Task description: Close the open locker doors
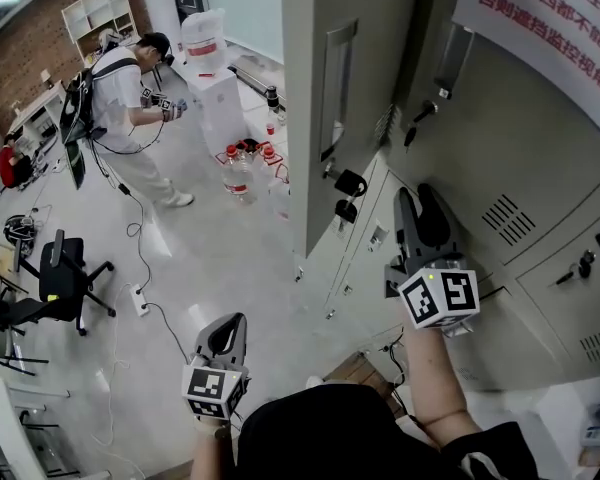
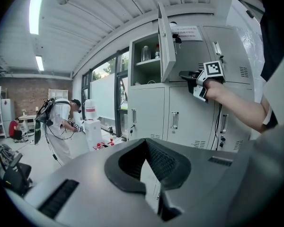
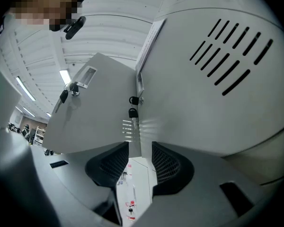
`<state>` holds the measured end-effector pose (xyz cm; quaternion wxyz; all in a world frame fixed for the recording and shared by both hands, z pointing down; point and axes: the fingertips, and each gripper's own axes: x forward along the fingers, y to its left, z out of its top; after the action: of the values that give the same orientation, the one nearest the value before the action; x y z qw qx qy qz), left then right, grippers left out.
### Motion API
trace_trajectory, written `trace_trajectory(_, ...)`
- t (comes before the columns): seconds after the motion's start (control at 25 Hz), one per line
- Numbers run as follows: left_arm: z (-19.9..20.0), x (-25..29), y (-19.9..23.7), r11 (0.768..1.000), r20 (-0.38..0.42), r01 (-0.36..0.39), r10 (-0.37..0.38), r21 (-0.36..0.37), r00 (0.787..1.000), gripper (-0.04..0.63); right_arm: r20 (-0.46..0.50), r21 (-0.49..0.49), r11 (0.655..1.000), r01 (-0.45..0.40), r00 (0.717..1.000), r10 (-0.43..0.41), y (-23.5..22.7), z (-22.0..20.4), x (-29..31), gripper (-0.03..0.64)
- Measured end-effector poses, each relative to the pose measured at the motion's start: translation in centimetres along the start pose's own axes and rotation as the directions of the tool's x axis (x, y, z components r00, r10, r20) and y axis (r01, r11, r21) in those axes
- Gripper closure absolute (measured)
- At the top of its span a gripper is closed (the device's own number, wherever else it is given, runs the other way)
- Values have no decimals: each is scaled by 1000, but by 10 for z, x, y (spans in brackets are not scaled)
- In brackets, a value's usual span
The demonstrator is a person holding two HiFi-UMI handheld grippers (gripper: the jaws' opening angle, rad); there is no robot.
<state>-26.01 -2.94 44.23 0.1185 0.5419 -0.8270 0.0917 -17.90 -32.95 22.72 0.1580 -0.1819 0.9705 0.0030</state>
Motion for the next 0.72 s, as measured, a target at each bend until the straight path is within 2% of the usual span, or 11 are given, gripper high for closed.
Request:
trace_trajectory(0.16, -2, -2, 6, 1000, -4, -6, 6, -7, 1000, 577, -27, 9, 1000, -18, 999, 18, 5, 3, 10, 457)
trace_trajectory(0.52, -2, -3, 9, 1000, -3, 2, -2, -11, 1000, 577, -64, 44, 996, 76, 995, -73, -1, 3, 25, 523)
trace_trajectory(0.72, -2, -6, 14, 1000, 0, 8, -8, -8, 1000, 577, -68, 61, 997, 48, 997, -44, 3, 0, 24, 518)
